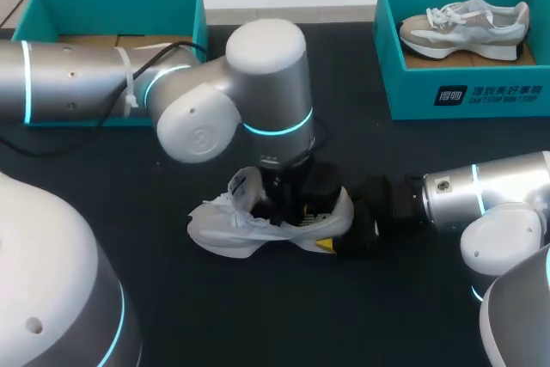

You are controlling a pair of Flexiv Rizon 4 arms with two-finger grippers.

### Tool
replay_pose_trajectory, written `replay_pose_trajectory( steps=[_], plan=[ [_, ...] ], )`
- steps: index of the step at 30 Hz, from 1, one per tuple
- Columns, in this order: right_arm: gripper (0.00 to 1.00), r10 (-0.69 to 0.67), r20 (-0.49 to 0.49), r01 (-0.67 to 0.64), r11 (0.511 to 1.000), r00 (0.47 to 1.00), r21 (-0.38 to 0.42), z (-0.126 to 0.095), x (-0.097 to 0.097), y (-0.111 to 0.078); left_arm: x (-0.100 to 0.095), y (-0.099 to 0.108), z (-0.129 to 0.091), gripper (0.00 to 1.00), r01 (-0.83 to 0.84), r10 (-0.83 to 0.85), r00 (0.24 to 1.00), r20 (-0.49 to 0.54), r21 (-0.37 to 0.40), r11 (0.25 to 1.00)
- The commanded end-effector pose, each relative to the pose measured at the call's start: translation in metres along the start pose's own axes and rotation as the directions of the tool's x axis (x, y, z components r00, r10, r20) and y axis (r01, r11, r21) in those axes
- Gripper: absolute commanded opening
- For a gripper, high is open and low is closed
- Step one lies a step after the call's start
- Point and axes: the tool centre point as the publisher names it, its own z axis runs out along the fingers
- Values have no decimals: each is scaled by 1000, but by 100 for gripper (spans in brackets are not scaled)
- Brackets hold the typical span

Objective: Take the shoe out of the shoebox, open the shoe tongue, remove and reinsert the insole, then place the shoe into the shoebox

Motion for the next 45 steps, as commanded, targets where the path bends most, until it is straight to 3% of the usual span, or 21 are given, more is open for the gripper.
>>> replay_pose_trajectory(
  steps=[1,2,3,4,8,20,29,45],
  plan=[
    [0,0,2,0,1000,1000,4,10,-3,-5,0,-2,20,32,-1,1,1000,13,-4,1000],
    [0,0,2,0,1000,1000,4,10,-3,-5,-1,-2,23,22,-1,2,1000,26,-16,1000],
    [0,0,2,0,1000,1000,4,10,-3,-5,-2,-3,25,5,-2,3,1000,26,-20,1000],
    [0,0,2,0,1000,1000,4,10,-3,-5,-3,-3,27,0,-3,3,1000,25,-20,1000],
    [0,0,2,0,1000,1000,4,10,-3,-5,-4,-4,29,0,-2,2,1000,19,-27,1000],
    [0,0,2,0,1000,1000,4,10,-3,-5,5,16,-8,0,38,-38,999,-33,7,999],
    [0,0,2,0,1000,1000,4,10,-3,-5,8,18,-35,0,39,-34,995,-94,50,998],
    [0,0,2,0,1000,1000,4,10,-3,-5,7,39,-64,0,85,-74,991,-115,94,992]
  ],
)
